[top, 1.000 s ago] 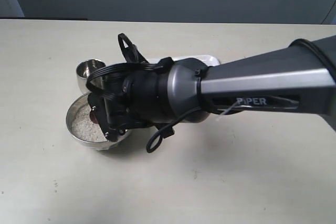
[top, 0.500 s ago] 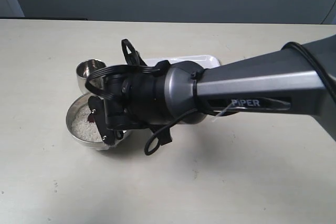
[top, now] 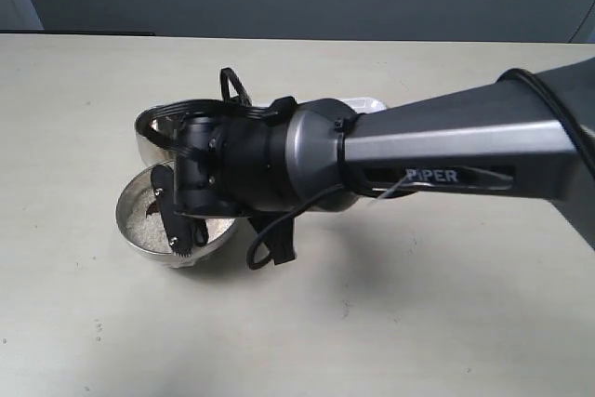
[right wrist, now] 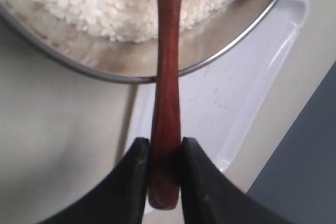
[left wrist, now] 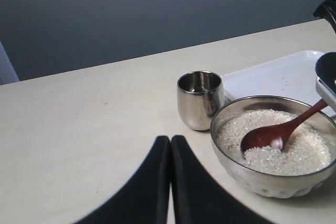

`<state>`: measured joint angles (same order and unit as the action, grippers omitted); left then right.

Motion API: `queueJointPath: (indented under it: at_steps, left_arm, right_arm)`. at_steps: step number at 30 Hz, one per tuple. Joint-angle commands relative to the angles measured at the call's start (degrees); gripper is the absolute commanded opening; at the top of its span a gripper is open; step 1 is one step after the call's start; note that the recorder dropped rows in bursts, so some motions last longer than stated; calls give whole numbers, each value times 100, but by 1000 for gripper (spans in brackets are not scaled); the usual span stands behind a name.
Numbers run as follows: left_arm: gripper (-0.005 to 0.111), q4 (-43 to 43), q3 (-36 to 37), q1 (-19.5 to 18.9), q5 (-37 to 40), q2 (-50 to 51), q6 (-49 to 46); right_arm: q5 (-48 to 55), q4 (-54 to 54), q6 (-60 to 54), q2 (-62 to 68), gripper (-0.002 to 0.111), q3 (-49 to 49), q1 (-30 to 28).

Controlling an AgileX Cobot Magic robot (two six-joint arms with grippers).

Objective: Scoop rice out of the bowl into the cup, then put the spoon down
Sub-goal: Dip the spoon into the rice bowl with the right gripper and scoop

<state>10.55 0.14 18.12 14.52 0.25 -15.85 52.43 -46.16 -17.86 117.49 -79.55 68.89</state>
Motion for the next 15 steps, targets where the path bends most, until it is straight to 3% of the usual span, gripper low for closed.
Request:
queueJointPath:
  at_steps: [1, 15]
  left_arm:
    - [1, -10, -14, 26, -83, -25, 27]
    - [1, -10, -14, 26, -83, -25, 27]
  right_arm:
    - [113, 216, -49, -6, -1, -315, -26]
    - [699, 1839, -593, -200, -1, -487, -517]
